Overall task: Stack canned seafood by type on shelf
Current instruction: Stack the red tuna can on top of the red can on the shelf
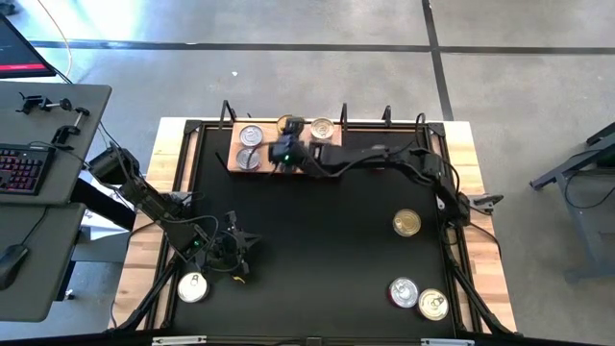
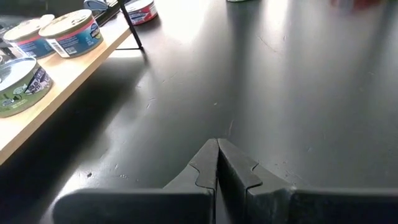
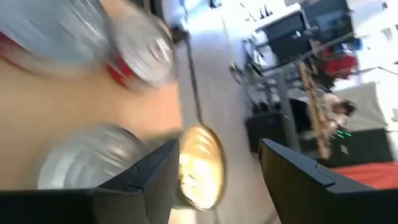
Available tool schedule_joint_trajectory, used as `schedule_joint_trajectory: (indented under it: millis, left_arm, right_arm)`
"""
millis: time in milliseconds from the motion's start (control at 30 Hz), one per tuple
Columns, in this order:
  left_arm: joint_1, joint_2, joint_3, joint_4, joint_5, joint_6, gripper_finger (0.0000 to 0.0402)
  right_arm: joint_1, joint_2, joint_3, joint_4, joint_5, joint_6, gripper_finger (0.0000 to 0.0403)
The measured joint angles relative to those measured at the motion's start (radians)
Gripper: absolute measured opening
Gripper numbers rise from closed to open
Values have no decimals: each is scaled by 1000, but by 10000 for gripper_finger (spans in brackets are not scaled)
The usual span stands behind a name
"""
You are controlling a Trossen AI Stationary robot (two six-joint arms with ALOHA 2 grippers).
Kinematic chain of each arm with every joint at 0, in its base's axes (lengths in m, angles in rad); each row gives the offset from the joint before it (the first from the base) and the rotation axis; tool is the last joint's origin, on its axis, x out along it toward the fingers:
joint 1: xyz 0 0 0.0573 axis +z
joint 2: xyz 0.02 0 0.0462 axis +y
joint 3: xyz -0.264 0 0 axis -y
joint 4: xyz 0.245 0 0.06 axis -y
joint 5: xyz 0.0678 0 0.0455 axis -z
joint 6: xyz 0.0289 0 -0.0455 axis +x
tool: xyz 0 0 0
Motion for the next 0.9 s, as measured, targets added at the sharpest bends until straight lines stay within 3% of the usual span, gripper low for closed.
schedule_joint_trajectory:
  millis: [167, 333, 500, 633, 733, 900]
  left_arm:
    - [-10, -11, 0, 1, 1, 0, 0]
    - [-67, -62, 0, 4, 0, -6, 0]
    - [-111, -83, 0, 4, -46, 14, 0]
    - [-107, -82, 0, 5, -54, 19, 0]
    - [-94, -82, 0, 7, -54, 20, 0]
    - [-69, -81, 0, 19, -55, 26, 0]
  right_arm:
    - [117, -4, 88, -173, -25, 238, 212]
    - [195, -25, 30, -434, -54, 499, 195]
    - [282, -108, -102, -553, -237, 718, 155]
    - [391, -223, -239, -595, -266, 840, 132]
    - [472, -319, -362, -635, -300, 959, 125]
    - [612, -489, -620, -650, -454, 1280, 124]
